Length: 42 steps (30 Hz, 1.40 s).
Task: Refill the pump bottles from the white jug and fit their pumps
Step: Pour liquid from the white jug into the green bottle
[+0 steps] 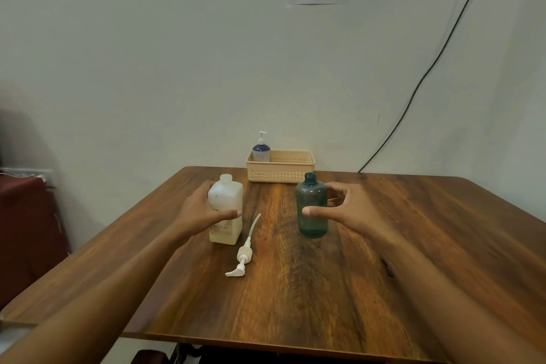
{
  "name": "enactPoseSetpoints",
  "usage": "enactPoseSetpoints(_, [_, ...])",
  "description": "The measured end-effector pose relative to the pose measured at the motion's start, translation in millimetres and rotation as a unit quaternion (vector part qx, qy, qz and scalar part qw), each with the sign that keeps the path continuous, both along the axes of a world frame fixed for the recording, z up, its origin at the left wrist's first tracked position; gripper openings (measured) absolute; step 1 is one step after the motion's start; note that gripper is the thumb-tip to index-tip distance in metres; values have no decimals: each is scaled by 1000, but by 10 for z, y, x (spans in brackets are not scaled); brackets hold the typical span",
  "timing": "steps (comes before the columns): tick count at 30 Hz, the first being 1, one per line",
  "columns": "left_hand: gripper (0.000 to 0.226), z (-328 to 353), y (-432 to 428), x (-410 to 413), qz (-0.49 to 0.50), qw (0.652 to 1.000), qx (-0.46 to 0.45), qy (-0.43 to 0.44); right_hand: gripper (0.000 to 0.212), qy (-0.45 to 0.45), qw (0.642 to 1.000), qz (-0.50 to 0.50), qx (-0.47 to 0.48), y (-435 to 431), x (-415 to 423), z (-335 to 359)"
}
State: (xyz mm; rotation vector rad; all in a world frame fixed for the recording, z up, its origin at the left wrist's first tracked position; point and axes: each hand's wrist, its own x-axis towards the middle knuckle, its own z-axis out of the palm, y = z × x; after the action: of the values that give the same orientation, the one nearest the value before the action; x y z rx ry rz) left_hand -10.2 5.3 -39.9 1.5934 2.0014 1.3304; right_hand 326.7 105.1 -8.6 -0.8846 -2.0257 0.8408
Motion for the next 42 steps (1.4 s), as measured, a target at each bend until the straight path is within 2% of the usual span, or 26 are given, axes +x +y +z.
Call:
enactPoseSetpoints(6, [94, -42, -21, -7, 8, 1000, -6, -12, 58, 10, 1000, -18, -9, 8, 23, -13])
enactPoseSetpoints(11, [119, 25, -102, 75, 31, 999, 9, 16, 59, 21, 999, -25, -3, -12, 28, -24])
enactPoseSetpoints(13, [127, 159, -116, 121, 47, 997, 47, 30, 64, 26, 999, -25, 1, -13, 31, -10])
enactPoseSetpoints(15, [123, 352, -134, 199, 51, 991, 107, 67, 69, 29, 999, -24, 4, -14, 41, 18])
enactPoseSetpoints(18, [106, 646, -170, 394, 40, 974, 175, 140, 75, 38, 999, -16, 7, -37, 56, 76])
enactPoseSetpoints(21, [94, 821, -193, 646, -31, 969, 184, 163, 73, 45, 999, -14, 12, -36, 53, 117])
enactPoseSetpoints(25, [91, 820, -160, 1009, -137, 969, 154, 138, 70, 47, 998, -21, 22, -58, 38, 202])
enactPoseSetpoints(30, [97, 685, 19, 1379, -176, 972, 94, 122, 70, 64, 997, -28, 30, -80, 31, 333])
enactPoseSetpoints(34, [90, 610, 139, 1549, -161, 979, 99, 73, 70, 66, 997, -24, 29, -99, 18, 359])
enactPoseSetpoints(39, [78, 530, 243, 1588, -119, 981, 136, 67, 72, 63, 997, -20, 33, -99, 22, 341])
enactPoseSetpoints(42, [76, 520, 248, 1574, -117, 981, 142, 60, 62, 44, 999, 7, 18, -98, 78, 362])
